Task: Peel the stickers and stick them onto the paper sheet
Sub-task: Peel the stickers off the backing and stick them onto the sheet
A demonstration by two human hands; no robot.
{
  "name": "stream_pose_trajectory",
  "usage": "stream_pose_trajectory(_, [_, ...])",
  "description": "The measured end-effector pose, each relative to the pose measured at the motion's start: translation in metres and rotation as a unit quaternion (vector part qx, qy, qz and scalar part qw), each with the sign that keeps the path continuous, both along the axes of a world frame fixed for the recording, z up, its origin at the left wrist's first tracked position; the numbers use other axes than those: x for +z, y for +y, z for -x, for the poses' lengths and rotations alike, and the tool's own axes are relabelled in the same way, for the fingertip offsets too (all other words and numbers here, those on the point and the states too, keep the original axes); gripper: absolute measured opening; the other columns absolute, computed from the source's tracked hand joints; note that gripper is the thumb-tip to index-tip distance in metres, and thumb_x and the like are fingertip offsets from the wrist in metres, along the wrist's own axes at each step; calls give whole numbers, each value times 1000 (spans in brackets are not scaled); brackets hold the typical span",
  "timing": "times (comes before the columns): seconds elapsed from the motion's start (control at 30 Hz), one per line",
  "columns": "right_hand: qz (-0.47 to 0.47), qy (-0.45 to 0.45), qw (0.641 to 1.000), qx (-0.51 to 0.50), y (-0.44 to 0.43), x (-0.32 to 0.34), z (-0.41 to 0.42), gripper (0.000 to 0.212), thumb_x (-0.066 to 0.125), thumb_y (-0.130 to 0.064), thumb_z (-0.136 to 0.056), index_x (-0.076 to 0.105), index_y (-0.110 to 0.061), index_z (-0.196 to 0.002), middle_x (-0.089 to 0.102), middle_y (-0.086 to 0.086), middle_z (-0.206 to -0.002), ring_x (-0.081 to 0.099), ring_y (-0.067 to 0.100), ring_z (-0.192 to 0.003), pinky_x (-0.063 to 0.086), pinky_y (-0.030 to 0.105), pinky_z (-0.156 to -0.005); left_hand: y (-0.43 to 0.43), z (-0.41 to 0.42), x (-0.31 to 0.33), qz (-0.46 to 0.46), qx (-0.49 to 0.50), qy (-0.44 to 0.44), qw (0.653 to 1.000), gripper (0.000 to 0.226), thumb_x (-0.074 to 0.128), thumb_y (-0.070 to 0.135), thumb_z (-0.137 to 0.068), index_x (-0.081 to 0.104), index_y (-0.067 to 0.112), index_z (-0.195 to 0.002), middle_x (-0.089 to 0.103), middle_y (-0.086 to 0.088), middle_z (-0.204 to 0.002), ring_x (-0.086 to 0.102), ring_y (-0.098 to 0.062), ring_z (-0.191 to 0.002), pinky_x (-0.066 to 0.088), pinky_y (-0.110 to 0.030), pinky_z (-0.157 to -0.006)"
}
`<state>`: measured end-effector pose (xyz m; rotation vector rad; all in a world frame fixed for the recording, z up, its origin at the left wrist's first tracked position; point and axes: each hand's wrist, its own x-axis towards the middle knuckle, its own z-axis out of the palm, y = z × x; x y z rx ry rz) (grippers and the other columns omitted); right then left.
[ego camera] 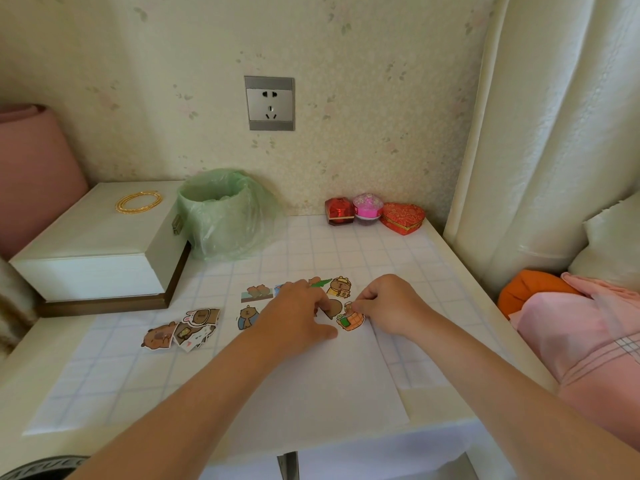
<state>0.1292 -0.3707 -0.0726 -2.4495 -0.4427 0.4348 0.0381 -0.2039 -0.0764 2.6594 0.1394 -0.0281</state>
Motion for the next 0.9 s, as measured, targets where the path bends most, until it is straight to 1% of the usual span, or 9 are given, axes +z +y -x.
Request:
stream_pose_trajectory(0.1, [-2, 6, 1000, -2, 0, 0, -1, 14, 72, -27, -91, 81, -16, -95, 76, 2, -92, 70, 18, -86, 58, 36, -81, 0, 0, 0, 8, 0, -3, 1000, 30, 79, 46, -76, 65, 39, -102, 51, 7, -105, 45, -11, -105, 44, -26, -85])
stream_pose_trajectory(0.17, [10, -8, 1000, -1, 1, -2, 0, 13, 72, -29, -90, 80, -19, -93, 76, 1, -89, 70, 18, -82, 59, 38, -80, -1, 0, -1, 4, -2, -5, 1000, 30, 78, 45, -78, 65, 39, -104, 51, 8, -107, 45, -14, -112, 46, -32, -91])
stream_pose_trajectory(0.23, [37, -29, 999, 2, 2, -2, 2, 13, 72, -31, -90, 80, -21, -91, 75, 0, -86, 68, 17, -75, 58, 34, -70, -2, 0, -1, -6, -14, -5, 1000, 33, 75, 43, -81, 65, 40, -111, 49, 11, -108, 40, -17, -123, 45, -38, -97])
stream_pose_trajectory(0.3, [65, -56, 996, 3, 3, -1, 4, 13, 72, -33, -89, 79, -23, -90, 74, -2, -83, 66, 15, -71, 50, 28, -60, -2, 0, -3, -21, -49, -4, 999, 35, 71, 38, -86, 64, 41, -120, 47, 11, -110, 38, -19, -128, 44, -42, -98])
stream_pose_trajectory(0.43, [112, -121, 986, 6, 3, 5, 8, 13, 73, -40, -85, 78, -28, -88, 72, -7, -82, 66, 14, -75, 42, 23, -55, -4, 1, -6, -63, -116, -22, 991, 31, 62, 29, -94, 67, 40, -123, 52, 11, -125, 40, -15, -124, 49, -43, -91])
stream_pose_trajectory(0.57, [154, -180, 972, 15, 3, 8, 10, 25, 72, -49, -84, 77, -28, -96, 73, -7, -87, 67, 15, -82, 45, 24, -59, -9, 2, -4, -135, -155, -23, 978, 27, 53, 25, -100, 69, 26, -121, 52, 13, -132, 40, -13, -128, 52, -41, -87])
stream_pose_trajectory(0.67, [157, -210, 965, 7, -4, 9, 8, 41, 69, -55, -85, 70, -27, -116, 71, -5, -111, 64, 18, -104, 45, 28, -73, -12, 3, 0, -173, -158, -19, 972, 29, 47, 27, -102, 68, 26, -122, 52, 15, -136, 42, -11, -129, 53, -38, -86])
stream_pose_trajectory(0.77, [115, -191, 975, 5, -18, 10, 1, 29, 59, -44, -96, 68, -30, -120, 70, -6, -117, 62, 17, -110, 46, 29, -81, -14, 6, 2, -200, -166, -38, 965, 30, 42, 26, -103, 68, 26, -118, 57, 14, -126, 48, -13, -121, 53, -34, -73])
stream_pose_trajectory(0.9, [99, -213, 968, 93, -29, 9, 9, 28, 50, -27, -100, 69, -36, -119, 68, -12, -121, 60, 14, -113, 46, 27, -82, -18, 11, 1, -236, -173, -71, 953, 31, 38, 27, -104, 67, 25, -115, 57, 8, -108, 52, -18, -106, 40, -29, -59])
